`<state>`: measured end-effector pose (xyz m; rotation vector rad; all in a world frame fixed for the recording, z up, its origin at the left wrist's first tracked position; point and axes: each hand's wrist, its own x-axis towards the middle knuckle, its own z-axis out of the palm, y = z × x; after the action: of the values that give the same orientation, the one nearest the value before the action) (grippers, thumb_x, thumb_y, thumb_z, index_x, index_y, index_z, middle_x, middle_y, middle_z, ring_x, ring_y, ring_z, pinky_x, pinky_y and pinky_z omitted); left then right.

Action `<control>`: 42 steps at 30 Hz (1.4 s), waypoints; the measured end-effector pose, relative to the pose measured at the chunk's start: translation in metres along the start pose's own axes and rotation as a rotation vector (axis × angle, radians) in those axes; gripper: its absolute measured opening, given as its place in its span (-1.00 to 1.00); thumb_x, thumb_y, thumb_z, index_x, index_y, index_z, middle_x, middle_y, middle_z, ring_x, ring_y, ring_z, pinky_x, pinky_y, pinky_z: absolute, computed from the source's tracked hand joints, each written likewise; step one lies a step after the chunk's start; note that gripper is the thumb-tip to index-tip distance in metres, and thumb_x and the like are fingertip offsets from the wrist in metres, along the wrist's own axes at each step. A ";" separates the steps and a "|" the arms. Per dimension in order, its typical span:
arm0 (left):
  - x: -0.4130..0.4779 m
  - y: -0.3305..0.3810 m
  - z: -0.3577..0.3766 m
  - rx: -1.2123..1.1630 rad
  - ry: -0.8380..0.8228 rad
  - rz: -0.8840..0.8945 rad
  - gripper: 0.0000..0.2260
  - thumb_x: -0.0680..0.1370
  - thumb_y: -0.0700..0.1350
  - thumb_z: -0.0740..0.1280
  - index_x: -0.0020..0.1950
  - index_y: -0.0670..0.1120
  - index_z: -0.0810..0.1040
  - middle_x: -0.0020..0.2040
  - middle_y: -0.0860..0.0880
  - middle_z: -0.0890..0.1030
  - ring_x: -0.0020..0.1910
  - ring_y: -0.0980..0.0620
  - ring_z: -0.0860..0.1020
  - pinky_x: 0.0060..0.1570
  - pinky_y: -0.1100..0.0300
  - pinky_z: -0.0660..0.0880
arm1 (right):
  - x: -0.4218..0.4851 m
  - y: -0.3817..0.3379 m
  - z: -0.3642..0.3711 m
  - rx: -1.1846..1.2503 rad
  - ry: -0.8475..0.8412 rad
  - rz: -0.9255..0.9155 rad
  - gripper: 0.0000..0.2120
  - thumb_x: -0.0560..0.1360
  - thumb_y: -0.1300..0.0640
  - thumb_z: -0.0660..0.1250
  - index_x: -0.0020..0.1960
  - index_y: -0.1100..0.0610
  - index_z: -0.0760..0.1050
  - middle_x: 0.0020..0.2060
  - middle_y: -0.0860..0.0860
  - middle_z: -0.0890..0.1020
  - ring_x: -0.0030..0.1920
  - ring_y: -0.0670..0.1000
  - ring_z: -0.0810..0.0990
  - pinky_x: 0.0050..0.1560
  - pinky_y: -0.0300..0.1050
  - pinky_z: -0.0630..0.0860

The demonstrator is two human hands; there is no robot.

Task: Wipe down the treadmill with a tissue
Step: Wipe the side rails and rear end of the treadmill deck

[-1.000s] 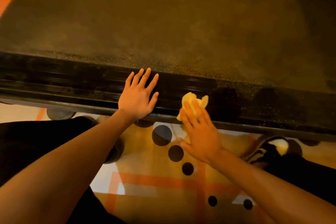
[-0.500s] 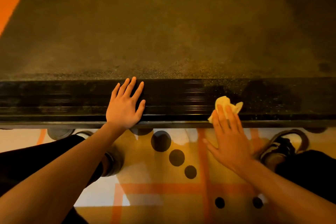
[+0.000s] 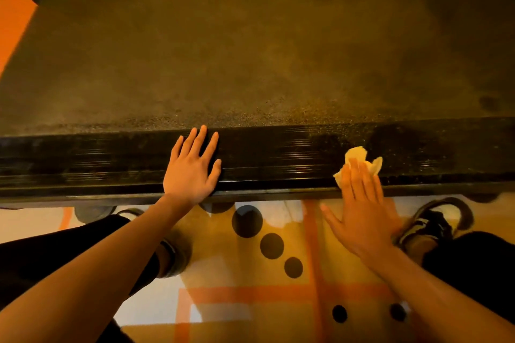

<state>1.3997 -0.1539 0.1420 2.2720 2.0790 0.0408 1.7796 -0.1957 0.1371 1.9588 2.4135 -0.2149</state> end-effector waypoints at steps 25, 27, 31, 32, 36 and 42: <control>0.026 0.073 -0.005 -0.079 -0.055 0.060 -0.39 0.68 0.24 -0.06 0.68 0.00 0.18 0.68 -0.12 0.13 0.67 -0.16 0.03 0.62 -0.18 -0.01 | 0.045 -0.094 -0.003 0.128 0.012 -0.104 -0.14 0.63 -0.40 -0.30 0.68 0.16 0.08 0.67 0.12 0.05 0.68 0.11 -0.08 0.65 0.17 -0.02; 0.028 0.077 0.001 -0.072 -0.066 0.053 -0.39 0.68 0.25 -0.07 0.69 0.03 0.13 0.69 -0.10 0.08 0.68 -0.16 -0.02 0.63 -0.20 -0.04 | 0.049 -0.090 -0.007 0.136 -0.012 -0.134 -0.15 0.63 -0.39 -0.34 0.69 0.15 0.05 0.68 0.11 0.04 0.68 0.09 -0.11 0.66 0.15 -0.03; 0.029 0.080 0.007 -0.054 -0.062 0.025 -0.40 0.69 0.25 -0.09 0.70 0.06 0.08 0.70 -0.08 0.06 0.68 -0.15 -0.05 0.62 -0.20 -0.08 | 0.083 -0.104 -0.012 0.163 -0.024 -0.136 -0.16 0.63 -0.35 -0.37 0.68 0.15 0.10 0.67 0.11 0.07 0.68 0.09 -0.10 0.65 0.16 -0.03; 0.031 0.082 0.007 -0.050 -0.062 0.013 -0.40 0.69 0.25 -0.09 0.70 0.06 0.08 0.70 -0.08 0.06 0.68 -0.15 -0.05 0.62 -0.21 -0.07 | 0.094 -0.107 -0.015 0.173 -0.042 -0.145 -0.16 0.63 -0.35 -0.36 0.67 0.16 0.11 0.67 0.10 0.08 0.68 0.08 -0.09 0.65 0.16 -0.05; 0.032 0.087 0.006 -0.012 -0.068 0.006 -0.39 0.69 0.29 -0.12 0.71 0.07 0.03 0.71 -0.05 0.02 0.68 -0.14 -0.08 0.61 -0.24 -0.06 | 0.106 -0.079 -0.020 0.097 -0.076 -0.196 -0.13 0.60 -0.38 -0.39 0.69 0.13 0.07 0.68 0.07 0.05 0.68 0.04 -0.11 0.65 0.17 -0.05; 0.032 0.089 0.005 0.000 -0.066 -0.006 -0.38 0.68 0.28 -0.10 0.71 0.07 0.02 0.71 -0.06 0.02 0.68 -0.16 -0.07 0.60 -0.26 -0.07 | 0.095 -0.024 -0.035 0.037 -0.125 0.007 -0.08 0.52 -0.41 -0.46 0.70 0.11 -0.09 0.69 0.06 -0.07 0.67 0.05 -0.20 0.65 0.12 -0.23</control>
<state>1.4914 -0.1302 0.1419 2.2356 2.0537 -0.0342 1.7381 -0.1039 0.1634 1.9062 2.3412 -0.3732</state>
